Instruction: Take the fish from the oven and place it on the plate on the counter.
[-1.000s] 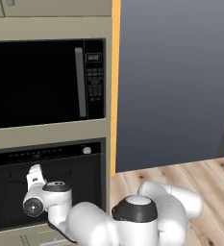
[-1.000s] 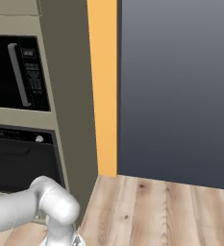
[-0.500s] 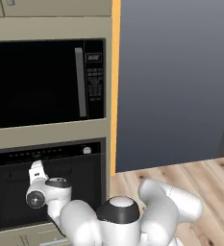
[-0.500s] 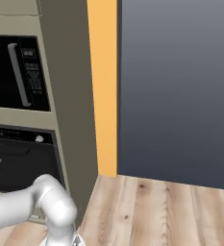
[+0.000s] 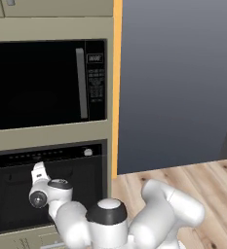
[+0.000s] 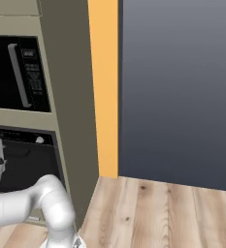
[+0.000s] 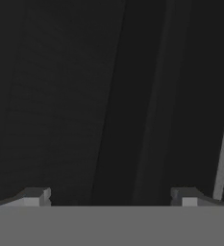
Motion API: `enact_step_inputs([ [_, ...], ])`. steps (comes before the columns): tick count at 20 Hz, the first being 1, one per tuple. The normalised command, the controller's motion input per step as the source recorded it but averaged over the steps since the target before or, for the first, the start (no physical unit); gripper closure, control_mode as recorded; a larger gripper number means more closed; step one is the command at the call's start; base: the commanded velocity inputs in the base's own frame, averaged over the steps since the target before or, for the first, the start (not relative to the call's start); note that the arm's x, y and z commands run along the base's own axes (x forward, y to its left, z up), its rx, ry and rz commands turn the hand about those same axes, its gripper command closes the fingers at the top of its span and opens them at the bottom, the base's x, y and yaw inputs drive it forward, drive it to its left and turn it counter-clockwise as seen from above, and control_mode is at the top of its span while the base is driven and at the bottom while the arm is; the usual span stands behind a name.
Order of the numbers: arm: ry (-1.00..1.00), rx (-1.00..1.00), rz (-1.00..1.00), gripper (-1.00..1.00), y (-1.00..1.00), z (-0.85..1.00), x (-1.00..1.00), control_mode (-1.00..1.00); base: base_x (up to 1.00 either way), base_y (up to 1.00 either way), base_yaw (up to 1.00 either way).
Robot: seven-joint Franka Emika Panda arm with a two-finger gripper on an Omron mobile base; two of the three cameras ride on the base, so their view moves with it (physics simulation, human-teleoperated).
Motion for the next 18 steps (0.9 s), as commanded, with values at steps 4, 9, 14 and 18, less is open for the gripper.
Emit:
enact_step_inputs([
  [4,0.00,0.00,0.00,-1.00,0.05,-0.20,0.32,-1.00,0.00,0.00,0.00],
  [9,0.00,0.00,0.00,-1.00,0.02,-0.01,0.08,-1.00,0.00,0.00,0.00],
  [14,0.00,0.00,0.00,1.00,0.00,0.00,0.00,-1.00,0.00,0.00,0.00],
  [18,0.00,0.00,0.00,1.00,0.00,0.00,0.00,-1.00,0.00,0.00,0.00],
])
